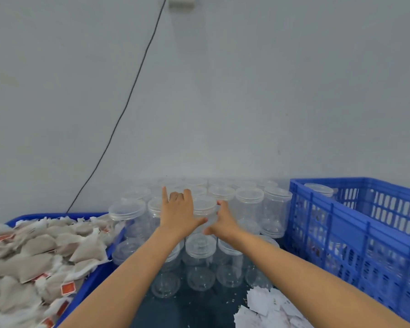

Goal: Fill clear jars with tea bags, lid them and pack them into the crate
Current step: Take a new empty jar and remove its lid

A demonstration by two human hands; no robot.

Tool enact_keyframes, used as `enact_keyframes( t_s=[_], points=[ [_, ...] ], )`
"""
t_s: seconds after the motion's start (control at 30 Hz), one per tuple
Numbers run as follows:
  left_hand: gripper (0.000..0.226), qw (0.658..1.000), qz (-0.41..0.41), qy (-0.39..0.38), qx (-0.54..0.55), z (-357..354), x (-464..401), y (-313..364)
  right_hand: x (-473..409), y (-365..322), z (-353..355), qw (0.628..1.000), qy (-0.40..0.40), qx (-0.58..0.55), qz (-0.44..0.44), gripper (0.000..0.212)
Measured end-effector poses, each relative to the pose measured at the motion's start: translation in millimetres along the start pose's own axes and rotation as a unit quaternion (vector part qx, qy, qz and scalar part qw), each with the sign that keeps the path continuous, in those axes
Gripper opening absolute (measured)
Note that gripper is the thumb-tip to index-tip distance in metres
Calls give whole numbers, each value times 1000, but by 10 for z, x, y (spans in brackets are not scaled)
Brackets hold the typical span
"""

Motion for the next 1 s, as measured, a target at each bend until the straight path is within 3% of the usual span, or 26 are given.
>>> enact_keyframes(
  t_s=[0.17, 0.23, 0.33, 0.4, 0.53, 0.7, 0.87, 1.0],
  points=[
    [74, 963, -47, 76, 253, 181, 92, 95, 129, -125, 207, 988, 108, -58, 90, 82],
    [68, 925, -48, 75, 369, 234, 147, 71, 215, -244, 312, 979, 130, -83, 133, 83],
    [61, 831, -50, 65, 551, 288, 298, 34, 383, -385, 403, 974, 132, -108, 150, 84],
    [66, 797, -61, 64, 597, 282, 470, 41, 519, -441, 413, 980, 110, -100, 133, 91],
    [101, 806, -71, 5, 588, -31, 887, 204, 775, -362, 398, 988, 43, -128, 77, 76],
    [88, 829, -14, -7, 559, -456, 1244, 345, 979, 70, 269, 991, -16, -126, -31, 79],
    [89, 872, -7, 43, 488, -603, 1440, 400, 1032, 220, 211, 998, 19, -58, 7, 86],
    [93, 879, -2, 54, 474, -557, 1467, 429, 1022, 231, 249, 991, 104, -32, 81, 47]
  ],
)
Point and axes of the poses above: each hand's wrist, its own x-axis away from the middle knuckle, its own z-axis out of the back of the hand, y = z × x, the point moved 8 cm from there along -x, towards the middle knuckle, and after that the axes turned 15 degrees about -x, right-handed, at the moved point
